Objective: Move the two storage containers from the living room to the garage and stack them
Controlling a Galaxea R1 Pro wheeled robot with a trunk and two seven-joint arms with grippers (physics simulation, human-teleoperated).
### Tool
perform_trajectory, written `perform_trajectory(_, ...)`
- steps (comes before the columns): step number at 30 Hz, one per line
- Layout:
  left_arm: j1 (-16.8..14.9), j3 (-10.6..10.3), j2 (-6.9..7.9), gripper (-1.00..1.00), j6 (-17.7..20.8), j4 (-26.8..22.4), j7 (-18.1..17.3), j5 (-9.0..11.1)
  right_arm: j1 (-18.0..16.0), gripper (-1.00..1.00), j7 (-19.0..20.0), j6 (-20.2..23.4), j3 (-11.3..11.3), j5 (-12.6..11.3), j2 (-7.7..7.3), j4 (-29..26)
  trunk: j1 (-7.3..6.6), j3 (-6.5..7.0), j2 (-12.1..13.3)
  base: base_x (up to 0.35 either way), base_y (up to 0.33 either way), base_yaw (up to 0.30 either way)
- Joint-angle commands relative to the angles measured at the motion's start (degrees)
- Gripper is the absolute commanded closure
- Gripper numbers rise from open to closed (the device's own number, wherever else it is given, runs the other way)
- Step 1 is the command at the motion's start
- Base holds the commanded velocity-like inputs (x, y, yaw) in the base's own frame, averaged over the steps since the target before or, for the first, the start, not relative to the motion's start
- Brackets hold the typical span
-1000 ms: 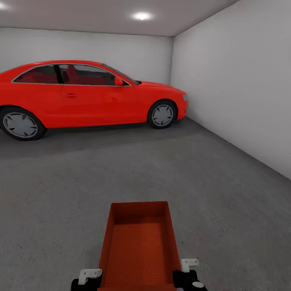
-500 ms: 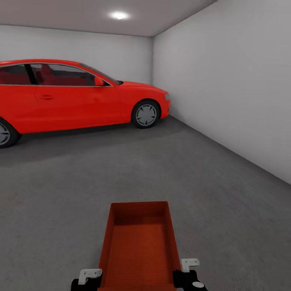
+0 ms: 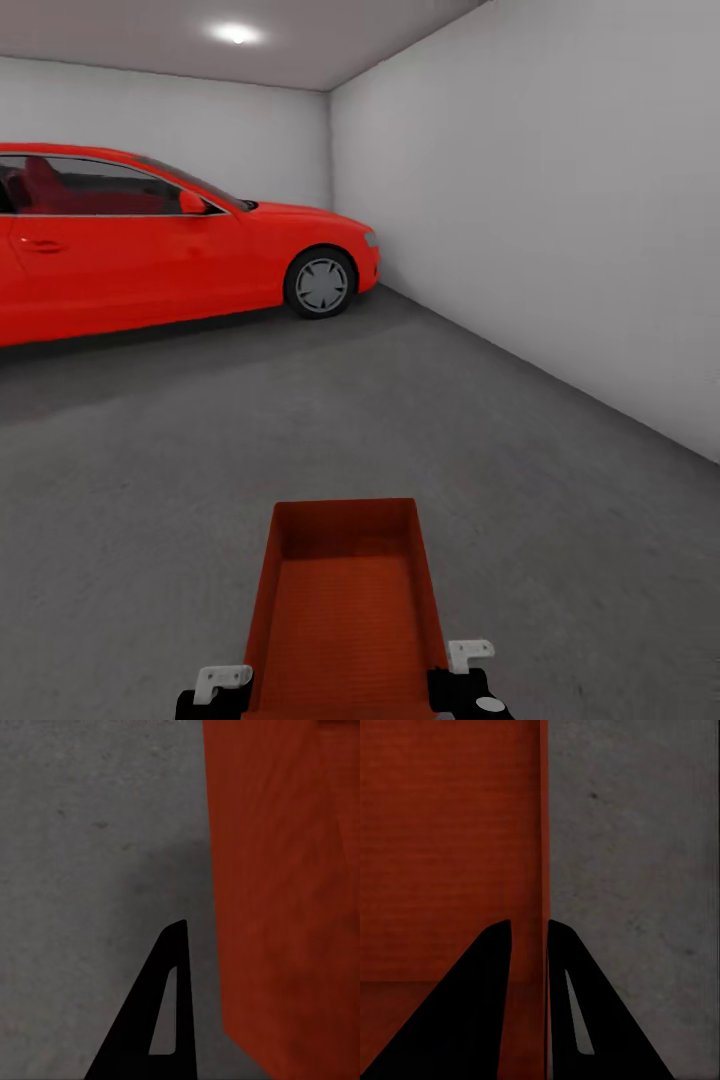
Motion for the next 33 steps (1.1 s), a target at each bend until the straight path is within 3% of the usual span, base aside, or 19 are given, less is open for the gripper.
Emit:
perform_trajectory(1,-0.02,0.52,0.02,1.0,-0.16,0.02,0.04,0.21,-0.06,1.0,-0.36,-0.17,-0.17,0.1,0.01,0.03,-0.01,-0.04,-0.02,0.0,0.0,-0.267)
perform_trajectory(33,-0.02,0.52,0.02,1.0,-0.16,0.02,0.05,0.21,-0.06,1.0,-0.37,-0.17,-0.17,0.1,0.01,0.03,-0.01,-0.04,-0.02,0.0,0.0,-0.267)
